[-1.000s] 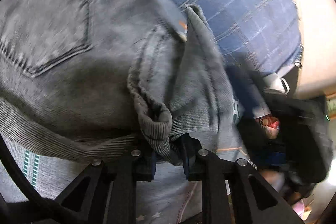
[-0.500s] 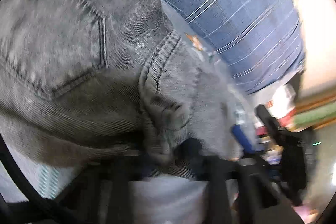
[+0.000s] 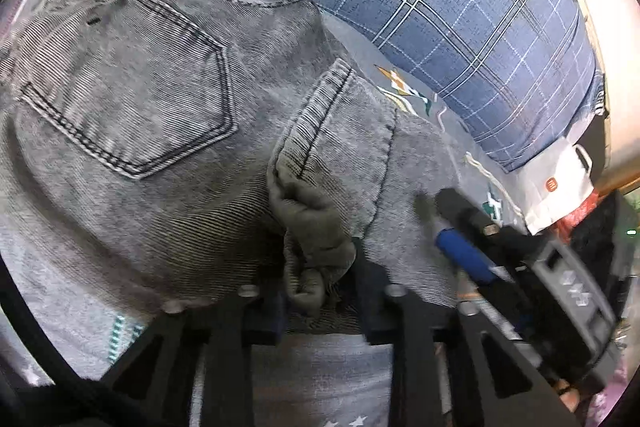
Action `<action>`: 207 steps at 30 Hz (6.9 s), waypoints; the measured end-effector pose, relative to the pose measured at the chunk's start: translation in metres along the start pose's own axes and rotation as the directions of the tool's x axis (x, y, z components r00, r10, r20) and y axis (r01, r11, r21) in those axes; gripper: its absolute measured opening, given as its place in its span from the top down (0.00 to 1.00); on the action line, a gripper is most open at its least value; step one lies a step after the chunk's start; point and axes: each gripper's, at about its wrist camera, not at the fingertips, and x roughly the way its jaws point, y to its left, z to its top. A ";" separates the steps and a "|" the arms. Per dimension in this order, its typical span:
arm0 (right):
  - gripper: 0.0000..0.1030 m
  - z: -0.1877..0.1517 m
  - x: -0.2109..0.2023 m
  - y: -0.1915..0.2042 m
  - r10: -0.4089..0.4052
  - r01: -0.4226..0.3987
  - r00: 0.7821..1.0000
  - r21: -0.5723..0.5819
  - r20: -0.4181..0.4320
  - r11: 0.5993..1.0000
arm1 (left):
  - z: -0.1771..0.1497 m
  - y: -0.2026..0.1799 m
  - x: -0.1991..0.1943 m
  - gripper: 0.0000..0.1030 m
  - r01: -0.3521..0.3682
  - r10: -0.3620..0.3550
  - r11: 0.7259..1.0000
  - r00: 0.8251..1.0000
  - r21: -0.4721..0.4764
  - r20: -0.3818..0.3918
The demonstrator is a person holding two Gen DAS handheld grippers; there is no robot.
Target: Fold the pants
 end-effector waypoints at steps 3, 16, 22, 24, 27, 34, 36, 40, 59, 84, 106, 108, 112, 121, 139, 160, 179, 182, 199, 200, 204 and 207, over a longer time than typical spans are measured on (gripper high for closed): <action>0.30 0.000 -0.013 0.006 0.038 -0.036 0.997 -0.022 0.063 0.999 | 0.002 -0.005 -0.020 0.50 -0.021 0.019 0.999 0.999 0.048 0.048; 0.20 -0.035 -0.042 0.048 0.195 -0.161 0.953 -0.156 0.234 0.975 | 0.027 0.124 -0.117 0.31 -0.198 0.249 0.950 0.947 -0.242 0.204; 0.20 -0.051 -0.036 0.078 0.242 -0.200 0.959 -0.259 0.144 0.945 | 0.032 0.184 -0.122 0.31 -0.119 0.192 0.886 0.974 -0.449 0.119; 0.20 -0.055 -0.038 0.083 0.240 -0.191 0.959 -0.279 0.151 0.941 | 0.042 0.196 -0.116 0.31 -0.122 0.199 0.852 0.975 -0.509 0.100; 0.20 -0.057 -0.040 0.087 0.276 -0.229 0.952 -0.289 0.131 0.929 | 0.066 0.211 -0.094 0.32 -0.150 0.174 0.837 0.985 -0.526 -0.005; 0.20 -0.056 -0.034 0.086 0.327 -0.304 0.944 -0.271 0.046 0.914 | 0.103 0.230 -0.078 0.61 -0.157 0.159 0.822 0.986 -0.547 -0.043; 0.20 -0.057 -0.031 0.087 0.323 -0.304 0.946 -0.272 0.029 0.913 | 0.101 0.239 -0.076 0.61 -0.116 0.126 0.806 0.992 -0.581 -0.024; 0.20 -0.059 -0.024 0.089 0.297 -0.286 0.955 -0.272 0.000 0.919 | 0.100 0.223 -0.088 0.86 -0.138 0.175 0.842 0.984 -0.521 0.023; 0.20 -0.058 -0.029 0.079 0.298 -0.290 0.955 -0.205 0.009 0.935 | 0.084 0.070 -0.132 0.89 -0.353 0.349 0.933 0.849 -0.065 0.396; 0.20 0.017 -0.016 -0.018 0.387 -0.381 0.922 0.153 -0.013 0.912 | -0.062 -0.118 -0.012 0.89 -0.388 0.144 0.659 0.906 0.644 0.399; 0.80 0.021 -0.009 -0.045 0.178 -0.162 0.982 0.214 -0.058 0.963 | -0.078 -0.129 -0.008 0.61 -0.203 0.025 0.589 0.972 0.782 0.233; 0.80 0.025 -0.016 -0.044 0.180 -0.166 0.983 0.204 -0.049 0.965 | -0.080 -0.130 -0.016 0.53 -0.160 -0.004 0.602 0.979 0.782 0.204; 0.80 0.028 -0.029 -0.050 0.139 -0.133 0.990 0.172 -0.025 0.976 | -0.072 -0.114 -0.052 0.48 -0.102 -0.067 0.663 0.979 0.742 0.194; 0.20 -0.003 -0.110 -0.019 0.109 -0.105 0.962 -0.031 0.250 0.994 | -0.021 -0.032 -0.123 0.28 -0.128 -0.043 0.886 0.934 0.445 0.354; 0.59 -0.034 -0.051 -0.010 -0.036 0.039 0.998 -0.049 0.055 0.998 | 0.010 0.037 -0.063 0.28 -0.135 0.126 0.989 0.983 0.063 0.133; 0.88 -0.059 -0.074 -0.036 -0.139 0.140 0.990 -0.033 0.032 0.990 | -0.005 0.032 -0.067 0.23 -0.221 0.192 0.964 0.964 0.151 0.183; 0.05 0.019 -0.118 -0.012 0.058 -0.055 0.979 -0.020 0.196 0.998 | 0.056 -0.001 -0.105 0.23 -0.150 0.098 0.966 0.966 0.210 0.240; 0.05 0.039 -0.093 -0.022 0.040 -0.044 0.990 0.028 0.138 0.999 | 0.068 0.007 -0.072 0.23 -0.102 0.049 0.964 0.975 0.245 0.215; 0.47 0.023 -0.020 -0.077 0.118 -0.094 0.990 0.240 -0.084 0.966 | 0.066 0.066 -0.020 0.43 0.089 -0.091 0.996 0.993 -0.027 -0.082; 0.48 0.020 -0.020 -0.079 0.117 -0.094 0.990 0.243 -0.082 0.965 | 0.066 0.063 -0.021 0.47 0.104 -0.104 0.995 0.991 -0.013 -0.082; 0.44 0.020 -0.018 -0.078 0.114 -0.092 0.990 0.228 -0.087 0.969 | 0.060 0.067 -0.009 0.46 0.112 -0.117 0.992 0.988 -0.056 -0.098; 0.52 0.018 -0.019 -0.070 0.100 -0.084 0.992 0.192 -0.074 0.978 | 0.057 0.066 -0.020 0.72 0.156 -0.160 0.986 0.985 -0.059 -0.067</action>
